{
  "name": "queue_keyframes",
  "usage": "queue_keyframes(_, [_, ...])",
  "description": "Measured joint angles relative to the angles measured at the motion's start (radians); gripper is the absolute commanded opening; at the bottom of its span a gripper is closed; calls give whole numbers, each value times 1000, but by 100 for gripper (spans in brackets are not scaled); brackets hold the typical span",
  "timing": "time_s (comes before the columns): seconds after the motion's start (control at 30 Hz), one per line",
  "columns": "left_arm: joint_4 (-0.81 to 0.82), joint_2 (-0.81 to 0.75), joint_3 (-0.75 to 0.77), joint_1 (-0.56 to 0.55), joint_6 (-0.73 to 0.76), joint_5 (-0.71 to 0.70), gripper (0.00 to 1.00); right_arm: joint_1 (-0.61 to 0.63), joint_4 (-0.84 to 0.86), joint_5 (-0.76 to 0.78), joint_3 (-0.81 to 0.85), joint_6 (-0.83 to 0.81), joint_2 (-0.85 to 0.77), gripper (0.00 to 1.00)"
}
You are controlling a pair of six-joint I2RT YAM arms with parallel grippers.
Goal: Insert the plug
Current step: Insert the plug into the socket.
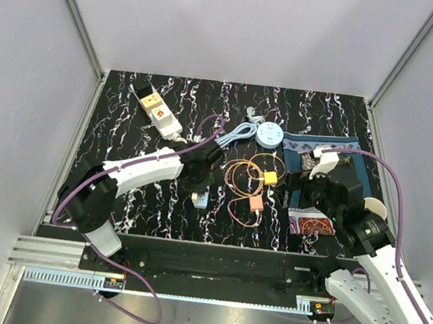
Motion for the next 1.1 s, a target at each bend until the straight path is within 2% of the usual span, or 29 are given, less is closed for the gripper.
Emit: queue_keyframes(1.1, [-55, 31, 38, -31, -12, -74, 0, 3, 0, 0, 0, -6, -2, 99])
